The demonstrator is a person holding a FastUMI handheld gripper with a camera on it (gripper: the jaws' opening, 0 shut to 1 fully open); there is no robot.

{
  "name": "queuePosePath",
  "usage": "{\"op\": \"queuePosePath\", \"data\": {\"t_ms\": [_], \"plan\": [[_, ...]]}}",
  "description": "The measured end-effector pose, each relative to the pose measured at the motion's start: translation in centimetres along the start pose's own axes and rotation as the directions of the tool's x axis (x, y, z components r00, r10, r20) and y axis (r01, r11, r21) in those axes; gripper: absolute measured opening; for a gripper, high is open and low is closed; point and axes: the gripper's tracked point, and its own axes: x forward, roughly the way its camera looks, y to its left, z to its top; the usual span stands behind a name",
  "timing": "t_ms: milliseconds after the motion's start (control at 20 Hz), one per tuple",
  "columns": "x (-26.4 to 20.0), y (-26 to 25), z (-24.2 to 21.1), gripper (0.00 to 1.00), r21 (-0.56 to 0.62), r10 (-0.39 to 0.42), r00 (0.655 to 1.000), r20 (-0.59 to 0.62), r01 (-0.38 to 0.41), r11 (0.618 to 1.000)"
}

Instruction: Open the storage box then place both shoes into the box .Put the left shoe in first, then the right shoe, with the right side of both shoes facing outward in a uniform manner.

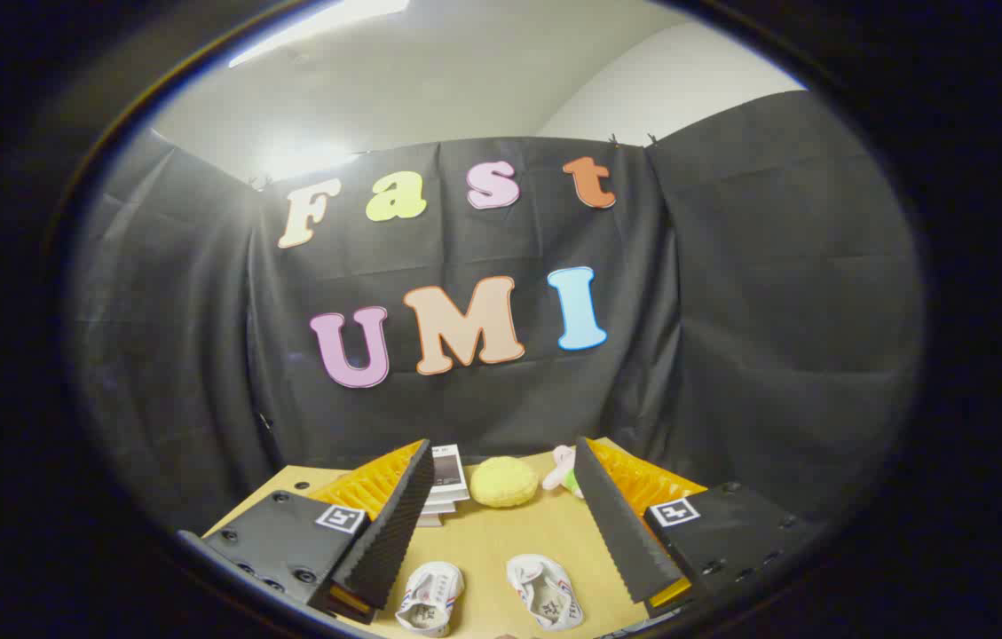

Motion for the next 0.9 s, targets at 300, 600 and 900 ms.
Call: {"op": "queuePosePath", "data": {"t_ms": [300, 600, 900], "plan": [[0.5, 1.3, 0.0, 0.99, 0.027, 0.008, 1.0, -0.004, -0.008, 1.0], [0.2, 3.1, -0.4, 0.99, 0.027, 0.032, 0.999, -0.01, -0.031, 0.999], [0.5, 5.1, -1.6, 1.0, 0.073, 0.054, 0.998, -0.025, -0.052, 0.996]]}}
